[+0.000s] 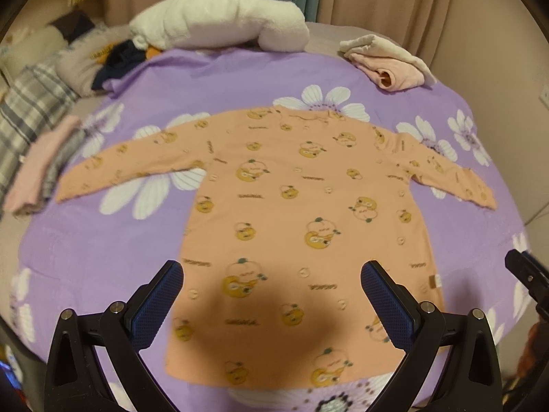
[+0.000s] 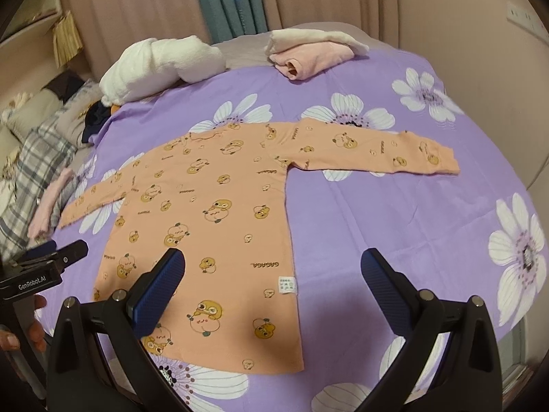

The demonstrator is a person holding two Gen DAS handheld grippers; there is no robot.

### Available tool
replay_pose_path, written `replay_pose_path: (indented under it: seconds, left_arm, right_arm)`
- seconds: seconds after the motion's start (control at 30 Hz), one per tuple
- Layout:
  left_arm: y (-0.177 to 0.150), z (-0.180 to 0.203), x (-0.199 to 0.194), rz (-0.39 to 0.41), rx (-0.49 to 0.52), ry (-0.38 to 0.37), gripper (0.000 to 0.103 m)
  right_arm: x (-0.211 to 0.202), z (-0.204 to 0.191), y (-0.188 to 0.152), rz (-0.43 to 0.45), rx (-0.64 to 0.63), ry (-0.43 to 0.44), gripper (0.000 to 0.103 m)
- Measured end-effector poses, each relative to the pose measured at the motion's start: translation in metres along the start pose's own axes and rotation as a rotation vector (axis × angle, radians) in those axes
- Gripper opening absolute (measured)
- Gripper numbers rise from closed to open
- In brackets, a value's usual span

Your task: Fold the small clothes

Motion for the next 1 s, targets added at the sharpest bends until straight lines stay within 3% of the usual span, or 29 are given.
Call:
replay_pose_path:
  seconds: [0.23, 0.43, 0.5, 0.67, 1.0]
  left_arm:
    - [0.008, -0.012, 0.043, -0.092, -0.162, -0.156, 0.102]
    - [0.027, -0.037, 0.068, -0.070, -0.272, -0.147, 0.102]
    - [0.032, -0.045, 0.074, -0.067, -0.305, -0.148, 0.102]
    - [0.045, -0.060, 0.086, -0.060, -0.349, -0.133, 0.102]
    - [0.065, -0.079, 0.090, -0.009, -0.385, -0.137, 0.102]
  right_arm:
    - [0.027, 0.076, -0.004, 0.019, 0.305, 0.139, 0.103]
    - [0.057, 0.140, -0.005, 0.088, 0.500, 0.142, 0.103]
    - [0.069, 0.163, -0.002, 0.119, 0.551, 0.190, 0.103]
    - [0.104, 0.208, 0.010, 0.137, 0.653, 0.145, 0.103]
    - [0.159, 0.278, 0.022, 0.175, 0.869, 0.138, 0.087]
Point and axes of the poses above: each gripper's, at about its wrist camera, not at the fingertips, and x roughly the way its jaws point, z to its right, y to its top, the point moved 3 cm from there along x, roughly the way its jaws point, and after that the axes turned 7 degrees about -x, right-handed, at the moved point
